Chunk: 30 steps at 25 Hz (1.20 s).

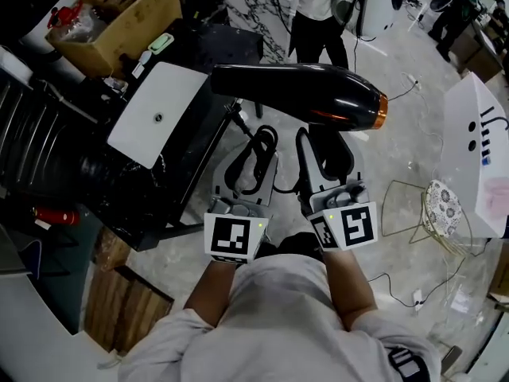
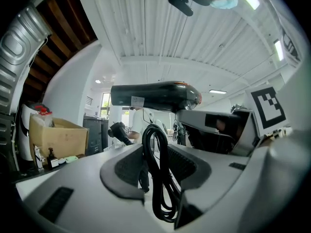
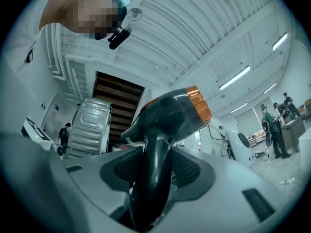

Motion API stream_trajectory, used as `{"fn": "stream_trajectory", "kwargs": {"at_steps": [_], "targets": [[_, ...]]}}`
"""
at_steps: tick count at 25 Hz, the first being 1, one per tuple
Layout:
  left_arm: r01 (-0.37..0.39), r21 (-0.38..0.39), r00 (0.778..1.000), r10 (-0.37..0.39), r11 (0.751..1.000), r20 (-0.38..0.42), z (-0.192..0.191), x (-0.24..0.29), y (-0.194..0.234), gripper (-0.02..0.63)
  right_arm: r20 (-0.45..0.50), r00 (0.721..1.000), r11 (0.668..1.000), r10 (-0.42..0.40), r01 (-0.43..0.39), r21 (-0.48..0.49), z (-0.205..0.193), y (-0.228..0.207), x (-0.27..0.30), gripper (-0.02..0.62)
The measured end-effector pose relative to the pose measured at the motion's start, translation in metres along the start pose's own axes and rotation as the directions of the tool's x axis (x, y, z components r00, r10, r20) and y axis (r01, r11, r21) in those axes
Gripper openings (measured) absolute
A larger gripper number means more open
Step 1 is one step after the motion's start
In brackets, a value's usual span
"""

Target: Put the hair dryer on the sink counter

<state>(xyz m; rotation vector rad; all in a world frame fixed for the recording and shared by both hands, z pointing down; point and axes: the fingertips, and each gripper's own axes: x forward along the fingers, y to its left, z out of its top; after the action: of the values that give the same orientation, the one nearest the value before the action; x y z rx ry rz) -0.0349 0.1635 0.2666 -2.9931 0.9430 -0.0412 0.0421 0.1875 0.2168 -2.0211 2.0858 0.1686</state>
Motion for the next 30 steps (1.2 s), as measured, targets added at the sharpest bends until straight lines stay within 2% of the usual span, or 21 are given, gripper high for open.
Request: {"fn": "stream_trajectory", "kwargs": {"at_steps": [8, 13, 18, 26, 30], "targets": [[-0.04, -0.002, 0.998, 0.04, 0.999, -0.054, -0.014, 0.032, 0.039, 0.163, -0.053, 0.997, 0.999, 0.047, -0.047, 0.004, -0.025, -0.006, 0.055, 0.194], [-0.072, -0.004, 0.995, 0.071, 0.997, -0.071, -0.027, 0.075, 0.059, 0.163, -0.068, 0.996, 0.997, 0.066, -0.063, 0.039, -0.048, -0.038, 0.095, 0.193], [-0.127, -0.009, 0.988, 0.126, 0.992, -0.093, -0.036, 0.134, 0.086, 0.163, -0.081, 0.989, 0.991, 0.123, -0.118, 0.061, -0.067, -0.075, 0.152, 0.193], [-0.205, -0.084, 0.971, 0.191, 0.975, -0.146, -0.054, 0.233, 0.12, 0.163, -0.148, 0.953, 0.964, 0.265, -0.255, 0.079, -0.097, -0.13, 0.239, 0.193], [-0.24, -0.108, 0.96, 0.219, 0.965, -0.176, -0.064, 0.271, 0.129, 0.163, -0.192, 0.937, 0.956, 0.293, -0.282, 0.083, -0.113, -0.158, 0.271, 0.193]]}}
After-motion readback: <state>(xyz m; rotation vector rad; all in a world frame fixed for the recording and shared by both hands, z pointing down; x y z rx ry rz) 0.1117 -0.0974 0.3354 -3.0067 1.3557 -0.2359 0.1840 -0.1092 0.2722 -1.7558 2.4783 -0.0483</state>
